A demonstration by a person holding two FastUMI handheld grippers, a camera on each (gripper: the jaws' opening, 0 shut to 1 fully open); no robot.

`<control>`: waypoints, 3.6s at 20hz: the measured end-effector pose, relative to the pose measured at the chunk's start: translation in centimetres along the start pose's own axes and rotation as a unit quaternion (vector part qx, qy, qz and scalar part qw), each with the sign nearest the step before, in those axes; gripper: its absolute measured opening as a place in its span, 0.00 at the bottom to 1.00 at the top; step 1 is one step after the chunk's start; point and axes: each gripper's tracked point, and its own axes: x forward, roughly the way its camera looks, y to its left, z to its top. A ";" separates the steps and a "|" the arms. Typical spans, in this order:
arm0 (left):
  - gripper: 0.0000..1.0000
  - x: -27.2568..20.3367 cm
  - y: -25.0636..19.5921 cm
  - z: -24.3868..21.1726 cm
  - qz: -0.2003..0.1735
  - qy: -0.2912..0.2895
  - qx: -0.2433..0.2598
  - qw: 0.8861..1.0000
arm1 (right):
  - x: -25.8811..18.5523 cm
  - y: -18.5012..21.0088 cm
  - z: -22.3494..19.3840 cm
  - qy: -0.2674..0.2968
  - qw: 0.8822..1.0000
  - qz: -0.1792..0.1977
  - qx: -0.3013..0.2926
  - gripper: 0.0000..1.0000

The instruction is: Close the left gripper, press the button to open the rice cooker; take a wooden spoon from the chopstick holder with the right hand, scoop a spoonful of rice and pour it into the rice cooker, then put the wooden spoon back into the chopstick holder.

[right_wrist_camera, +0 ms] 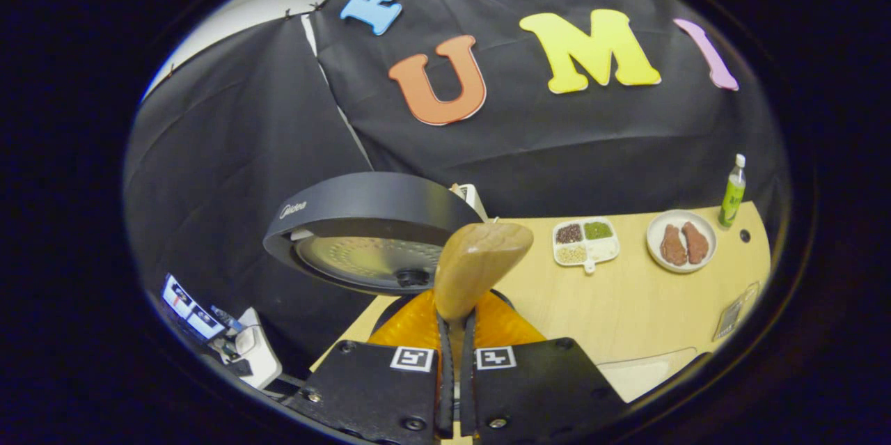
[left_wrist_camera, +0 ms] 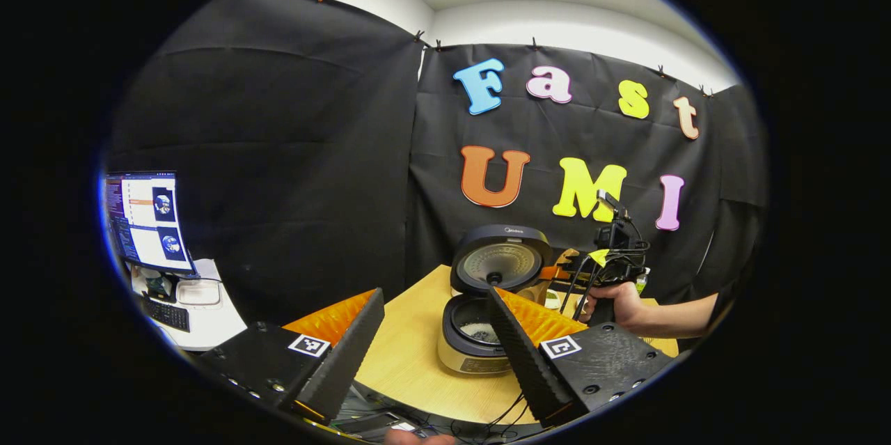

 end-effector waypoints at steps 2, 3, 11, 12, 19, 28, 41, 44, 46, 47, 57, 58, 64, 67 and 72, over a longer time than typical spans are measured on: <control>0.95 -0.1 0.0 -0.1 0.002 0.001 0.001 1.000 | -0.1 0.5 0.2 -0.009 1.000 -0.001 -0.028 0.09; 0.95 -0.1 0.1 -0.1 0.003 0.002 0.001 1.000 | -0.1 0.7 0.4 -0.014 0.999 -0.003 -0.045 0.09; 0.95 -0.5 0.8 0.0 0.013 0.001 -0.001 1.000 | -0.4 3.2 0.6 -0.044 0.983 -0.003 -0.180 0.09; 0.95 -0.5 0.8 0.0 0.014 0.001 -0.002 1.000 | -0.6 3.6 0.7 -0.050 0.979 -0.003 -0.196 0.09; 0.95 -1.0 1.4 -0.1 0.021 -0.001 0.000 1.000 | -1.8 6.3 1.2 -0.093 0.943 0.005 -0.319 0.09; 0.95 -1.2 1.1 0.1 0.018 0.003 -0.001 1.000 | -3.3 7.1 1.7 -0.119 0.941 0.016 -0.317 0.09; 0.95 1.0 -5.0 1.4 -0.049 0.004 0.014 0.999 | -11.5 -0.4 6.7 -0.133 0.984 0.006 -0.116 0.09; 0.95 2.0 -7.3 1.6 -0.071 -0.002 0.032 0.997 | -14.3 -5.1 8.5 -0.144 0.986 -0.021 -0.080 0.09; 0.95 2.8 -8.5 1.9 -0.083 -0.007 0.035 0.996 | -16.8 -8.9 9.7 -0.157 0.984 -0.046 -0.064 0.09; 0.94 3.2 -9.0 2.0 -0.088 -0.010 0.035 0.995 | -17.9 -10.9 10.2 -0.163 0.983 -0.061 -0.059 0.09; 0.95 7.5 -13.1 2.7 -0.092 -0.026 0.030 0.995 | -25.1 -32.7 9.0 -0.159 0.963 -0.219 0.022 0.09; 0.95 7.8 -13.4 2.8 -0.090 -0.025 0.030 0.995 | -25.2 -34.6 8.4 -0.156 0.960 -0.230 0.028 0.09; 0.95 9.0 -14.9 2.7 -0.070 -0.024 0.029 0.997 | -23.5 -44.3 2.5 -0.101 0.954 -0.276 0.067 0.09; 0.95 9.5 -15.8 2.4 -0.065 -0.015 0.032 0.997 | -22.6 -46.0 -0.9 -0.074 0.953 -0.280 0.087 0.09; 0.95 10.2 -16.8 1.7 -0.061 0.001 0.036 0.997 | -19.7 -48.0 -4.9 -0.060 0.954 -0.265 0.123 0.10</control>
